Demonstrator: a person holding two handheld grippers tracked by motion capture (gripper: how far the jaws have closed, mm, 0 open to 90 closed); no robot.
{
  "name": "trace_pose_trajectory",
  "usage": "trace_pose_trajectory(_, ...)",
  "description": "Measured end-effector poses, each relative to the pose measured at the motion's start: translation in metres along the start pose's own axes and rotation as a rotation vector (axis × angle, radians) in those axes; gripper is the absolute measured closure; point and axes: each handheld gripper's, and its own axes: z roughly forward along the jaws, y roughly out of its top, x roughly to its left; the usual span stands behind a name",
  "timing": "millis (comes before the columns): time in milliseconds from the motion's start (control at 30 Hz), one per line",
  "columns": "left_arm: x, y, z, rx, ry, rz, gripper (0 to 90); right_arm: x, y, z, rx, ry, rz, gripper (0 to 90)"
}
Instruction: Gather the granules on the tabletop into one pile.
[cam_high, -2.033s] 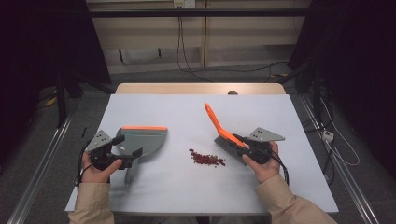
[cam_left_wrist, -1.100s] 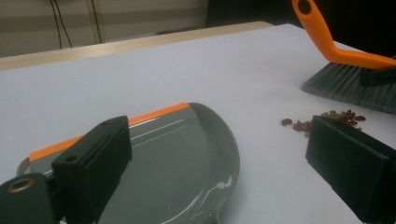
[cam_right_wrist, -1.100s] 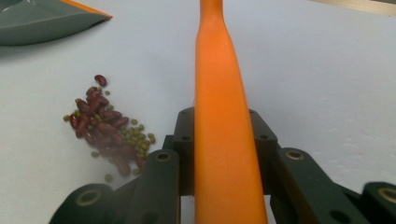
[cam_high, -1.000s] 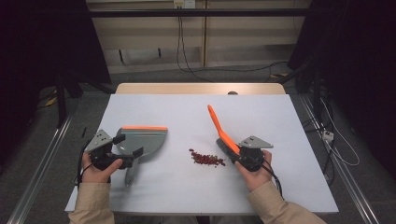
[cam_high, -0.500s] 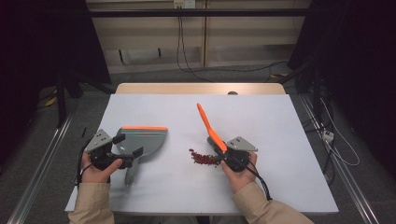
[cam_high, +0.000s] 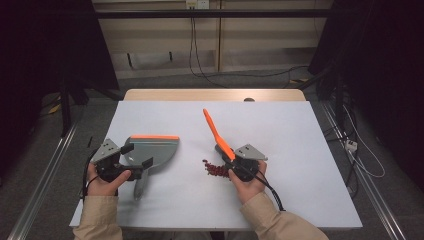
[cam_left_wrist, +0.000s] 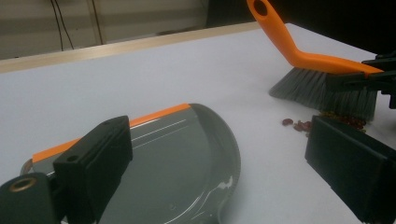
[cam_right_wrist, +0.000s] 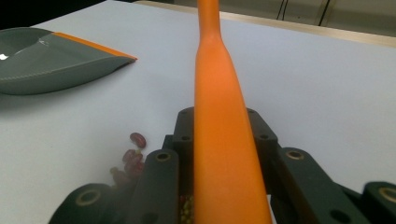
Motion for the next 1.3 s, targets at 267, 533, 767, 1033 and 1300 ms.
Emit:
trace_pose_trajectory(267, 0.000, 0.000, 0.000, 0.004, 0.001, -0.002, 7.3, 0.005, 0.005, 0.010, -0.003, 0.016, -0.018, 71.5)
trace_pose_trajectory(533, 0.000, -0.001, 0.000, 0.006, 0.002, -0.004, 7.3, -0.006, 0.014, 0.004, -0.040, 0.012, -0.003, 71.5)
trace_pose_trajectory(767, -0.001, -0.001, 0.000, 0.007, 0.001, -0.001, 7.4, -0.013, 0.008, -0.021, -0.051, -0.014, -0.037, 71.5)
trace_pose_trajectory(1033, -0.003, 0.000, 0.000, 0.003, -0.002, 0.001, 7.5, -0.005, -0.012, -0.022, -0.022, -0.003, -0.036, 71.5)
trace_pose_trajectory(1300, -0.001, 0.000, 0.000, 0.003, 0.000, 0.003, 7.6, 0.006, -0.012, -0.012, -0.049, 0.032, -0.022, 71.3)
